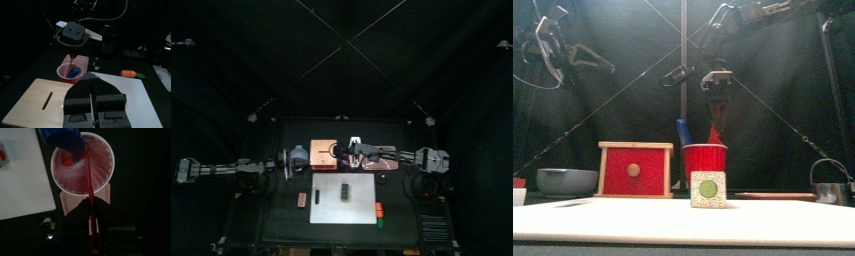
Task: Cut the sushi into 4 pieces with the knife
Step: Grasp knife edge with left hand
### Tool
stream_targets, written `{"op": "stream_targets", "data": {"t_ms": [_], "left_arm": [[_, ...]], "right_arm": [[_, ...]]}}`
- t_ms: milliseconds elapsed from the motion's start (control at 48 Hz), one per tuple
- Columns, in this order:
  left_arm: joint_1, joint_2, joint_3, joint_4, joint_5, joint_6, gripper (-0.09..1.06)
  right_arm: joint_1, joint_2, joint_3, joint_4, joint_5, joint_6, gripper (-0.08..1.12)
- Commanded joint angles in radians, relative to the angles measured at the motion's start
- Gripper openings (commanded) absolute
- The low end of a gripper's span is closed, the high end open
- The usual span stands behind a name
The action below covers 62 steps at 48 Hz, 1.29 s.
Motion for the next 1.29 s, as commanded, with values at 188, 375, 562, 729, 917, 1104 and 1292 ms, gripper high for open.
{"op": "stream_targets", "data": {"t_ms": [188,375,562,729,917,1104,1292], "left_arm": [[0.005,0.002,-0.014,0.000,-0.009,-0.002,0.11],[0.005,0.002,-0.018,-0.006,-0.009,-0.006,0.35],[0.005,0.000,-0.031,-0.040,-0.032,-0.006,0.69],[0.000,0.000,-0.041,-0.060,-0.081,-0.009,0.95],[-0.009,0.014,-0.061,-0.055,-0.091,-0.005,1.02],[-0.038,0.067,-0.120,-0.025,-0.086,-0.003,1.01],[-0.054,0.158,-0.170,0.006,-0.072,-0.003,1.01]], "right_arm": [[-0.012,-0.098,-0.160,0.126,0.084,0.006,0.22],[-0.014,-0.239,-0.176,0.130,0.101,0.043,0.22],[-0.003,-0.367,-0.066,0.097,-0.008,0.118,0.22],[0.031,-0.465,0.129,0.103,-0.189,0.190,0.22],[0.066,-0.568,0.339,0.120,-0.495,0.287,0.22],[0.120,-0.617,0.529,0.124,-0.808,0.301,0.22],[0.133,-0.626,0.663,0.138,-1.049,0.299,0.22]]}}
